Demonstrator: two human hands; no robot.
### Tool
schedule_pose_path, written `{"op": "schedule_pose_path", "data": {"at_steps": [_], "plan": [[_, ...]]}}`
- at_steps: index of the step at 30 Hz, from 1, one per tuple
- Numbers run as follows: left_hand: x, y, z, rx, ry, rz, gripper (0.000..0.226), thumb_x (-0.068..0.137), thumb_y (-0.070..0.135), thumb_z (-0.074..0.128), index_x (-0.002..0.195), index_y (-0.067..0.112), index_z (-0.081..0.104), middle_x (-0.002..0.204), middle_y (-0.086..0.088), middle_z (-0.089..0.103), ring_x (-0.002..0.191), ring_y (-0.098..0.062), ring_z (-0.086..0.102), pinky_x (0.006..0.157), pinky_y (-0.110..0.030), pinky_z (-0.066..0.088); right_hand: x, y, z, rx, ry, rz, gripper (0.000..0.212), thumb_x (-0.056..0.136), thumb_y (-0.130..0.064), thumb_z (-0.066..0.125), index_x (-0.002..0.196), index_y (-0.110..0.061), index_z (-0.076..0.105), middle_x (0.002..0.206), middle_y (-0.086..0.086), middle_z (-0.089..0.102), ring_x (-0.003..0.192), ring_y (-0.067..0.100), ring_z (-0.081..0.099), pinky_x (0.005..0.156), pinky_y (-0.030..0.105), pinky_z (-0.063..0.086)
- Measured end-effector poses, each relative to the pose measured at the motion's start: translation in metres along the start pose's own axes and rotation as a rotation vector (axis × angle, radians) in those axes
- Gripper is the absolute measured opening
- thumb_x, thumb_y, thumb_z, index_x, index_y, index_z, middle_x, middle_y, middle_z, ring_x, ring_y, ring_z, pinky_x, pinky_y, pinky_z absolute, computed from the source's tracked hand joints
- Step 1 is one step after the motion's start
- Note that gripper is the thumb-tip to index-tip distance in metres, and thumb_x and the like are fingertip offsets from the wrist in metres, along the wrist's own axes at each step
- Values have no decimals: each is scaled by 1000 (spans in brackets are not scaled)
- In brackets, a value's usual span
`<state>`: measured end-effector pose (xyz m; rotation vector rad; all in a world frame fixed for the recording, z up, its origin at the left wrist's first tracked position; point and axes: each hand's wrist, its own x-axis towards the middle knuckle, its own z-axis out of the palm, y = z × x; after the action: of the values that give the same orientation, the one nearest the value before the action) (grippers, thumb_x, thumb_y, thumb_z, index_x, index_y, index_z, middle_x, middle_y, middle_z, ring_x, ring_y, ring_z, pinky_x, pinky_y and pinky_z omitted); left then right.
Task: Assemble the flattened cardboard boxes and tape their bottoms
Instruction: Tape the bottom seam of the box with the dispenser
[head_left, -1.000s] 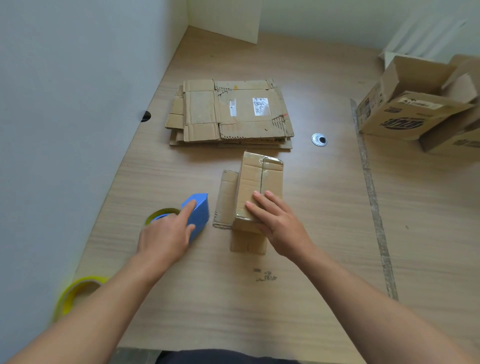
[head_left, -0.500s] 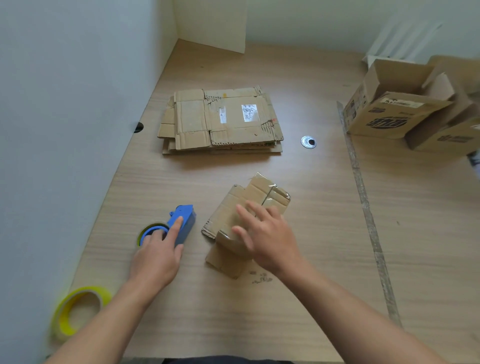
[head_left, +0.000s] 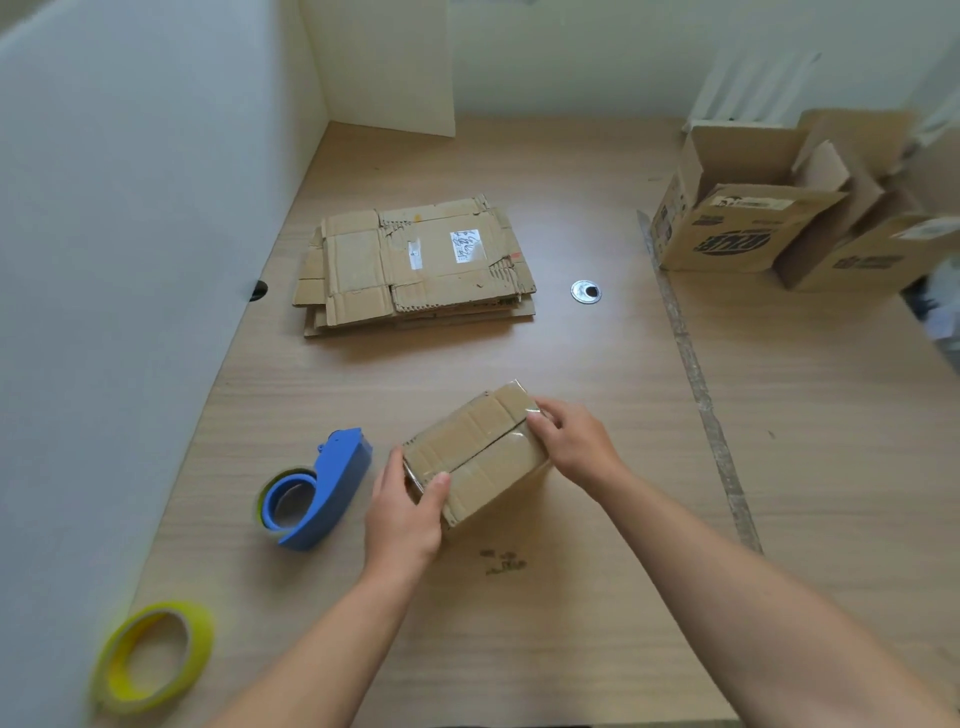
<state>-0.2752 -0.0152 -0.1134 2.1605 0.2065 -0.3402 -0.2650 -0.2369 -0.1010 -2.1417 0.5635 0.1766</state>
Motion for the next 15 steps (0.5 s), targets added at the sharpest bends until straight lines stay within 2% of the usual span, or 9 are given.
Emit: {"op": "schedule_pose_path", "data": {"at_steps": [2, 5, 8, 10, 12, 13, 14, 15], "plan": [[5, -6, 2, -15, 2, -10, 72, 94, 41, 63, 156, 26, 28, 157, 5, 36, 143, -14, 34, 112, -29, 27, -10, 7, 0, 81, -12, 20, 28, 100, -31, 53, 122, -28, 69, 106, -5, 73, 100, 14, 64, 79, 25, 47], [10, -14, 4, -115, 9, -68, 67, 94, 42, 64, 153, 29, 35, 153, 8, 43, 140, -13, 41, 115, -31, 30, -24, 9, 1, 176, 31, 32, 24, 99, -25, 56, 116, -23, 73, 102, -3, 74, 99, 16, 66, 86, 33, 52], [9, -13, 9, -224, 28, -93, 55, 97, 35, 60, 149, 27, 45, 143, 7, 55, 132, -13, 50, 114, -36, 37, -38, 11, 3, 214, 78, -4, 22, 97, -21, 56, 108, -23, 75, 100, 1, 73, 98, 19, 65, 90, 40, 52], [8, -7, 11, -272, 47, -74, 51, 99, 29, 59, 148, 24, 46, 142, 7, 56, 130, -12, 52, 114, -38, 38, -47, 13, 2, 270, 109, -25, 22, 96, -22, 56, 103, -29, 75, 98, 0, 72, 98, 18, 63, 90, 41, 51], [6, 4, 10, -276, 80, -17, 52, 99, 26, 58, 149, 22, 43, 147, 9, 49, 134, -7, 45, 117, -33, 33, -54, 12, -2, 399, 133, -16, 28, 96, -24, 58, 97, -48, 72, 98, -9, 72, 96, 10, 64, 88, 38, 53], [5, 11, 9, -270, 92, 26, 52, 100, 25, 57, 149, 23, 42, 147, 14, 45, 135, -3, 41, 116, -28, 30, -56, 11, -3, 473, 145, -5, 33, 96, -25, 61, 98, -57, 70, 101, -12, 72, 96, 5, 65, 88, 35, 54], [4, 19, 7, -266, 97, 74, 51, 100, 25, 57, 149, 25, 42, 145, 18, 43, 135, 1, 38, 115, -23, 28, -57, 10, -5, 538, 163, 3, 34, 97, -25, 62, 107, -57, 68, 106, -12, 71, 97, 4, 66, 90, 35, 55], [2, 26, 5, -268, 100, 120, 51, 100, 24, 57, 149, 26, 42, 143, 22, 42, 133, 4, 37, 113, -20, 27, -57, 10, -7, 588, 188, 10, 33, 97, -25, 63, 120, -49, 66, 113, -7, 70, 101, 7, 65, 95, 37, 54]]}}
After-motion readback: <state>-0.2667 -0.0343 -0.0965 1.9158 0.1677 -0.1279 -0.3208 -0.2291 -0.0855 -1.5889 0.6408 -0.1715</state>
